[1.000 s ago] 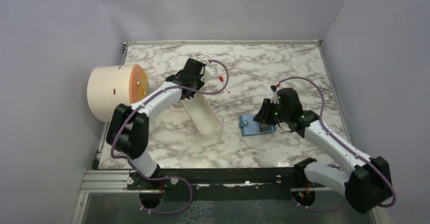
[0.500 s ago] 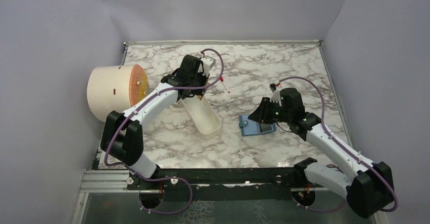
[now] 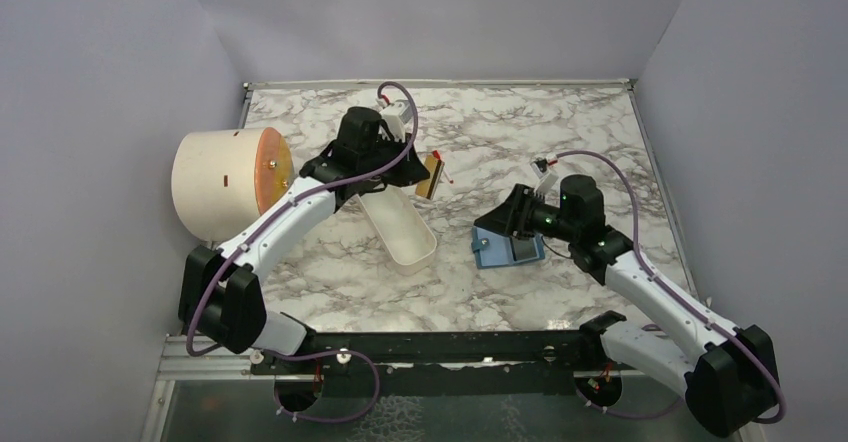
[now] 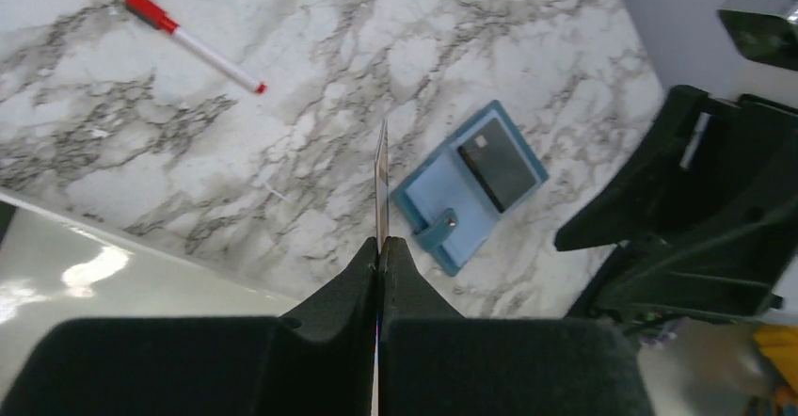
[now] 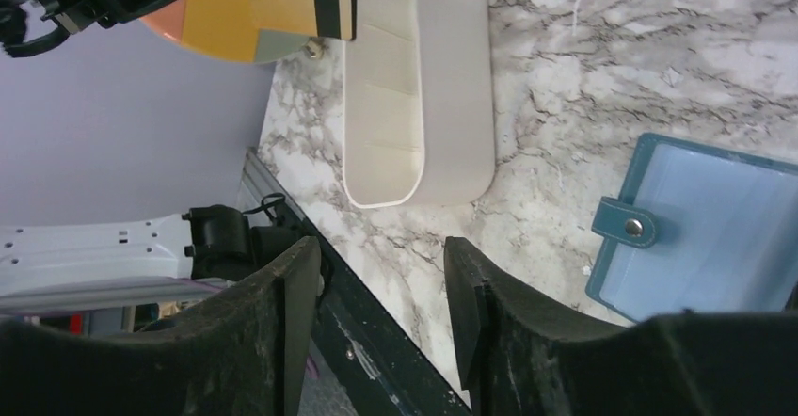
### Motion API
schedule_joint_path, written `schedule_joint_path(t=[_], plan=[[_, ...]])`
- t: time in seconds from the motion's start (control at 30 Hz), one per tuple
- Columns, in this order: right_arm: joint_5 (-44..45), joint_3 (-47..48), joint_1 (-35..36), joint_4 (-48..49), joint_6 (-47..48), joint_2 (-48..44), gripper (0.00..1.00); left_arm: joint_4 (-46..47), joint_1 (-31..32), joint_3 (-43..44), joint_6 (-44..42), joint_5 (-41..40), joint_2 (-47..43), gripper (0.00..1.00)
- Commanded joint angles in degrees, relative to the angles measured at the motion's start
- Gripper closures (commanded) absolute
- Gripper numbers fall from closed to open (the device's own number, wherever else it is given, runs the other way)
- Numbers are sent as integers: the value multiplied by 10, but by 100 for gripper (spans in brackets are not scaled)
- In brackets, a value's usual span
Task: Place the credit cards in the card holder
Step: Pick up the credit card from the storage box.
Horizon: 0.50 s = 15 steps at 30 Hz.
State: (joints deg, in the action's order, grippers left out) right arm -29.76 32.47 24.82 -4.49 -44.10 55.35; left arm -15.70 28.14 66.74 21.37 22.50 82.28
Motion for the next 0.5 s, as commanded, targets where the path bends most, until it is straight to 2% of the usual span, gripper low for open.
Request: schedule_joint_path(t=[0.0,0.17,0.27,0.47], plan=[[-48,-16,3,117,-68,-13,44,120,0,-49,112,136,-43,100],[-53,-27,3,201,-126,-18,33,236,0,-115,228,198,-75,100],[-62,-23,3,237,-150,-12,29,311,2,-153,294,224,-89,100],[-71,6,3,242,-163,14,22,324,13,-168,313,235,-107,100]])
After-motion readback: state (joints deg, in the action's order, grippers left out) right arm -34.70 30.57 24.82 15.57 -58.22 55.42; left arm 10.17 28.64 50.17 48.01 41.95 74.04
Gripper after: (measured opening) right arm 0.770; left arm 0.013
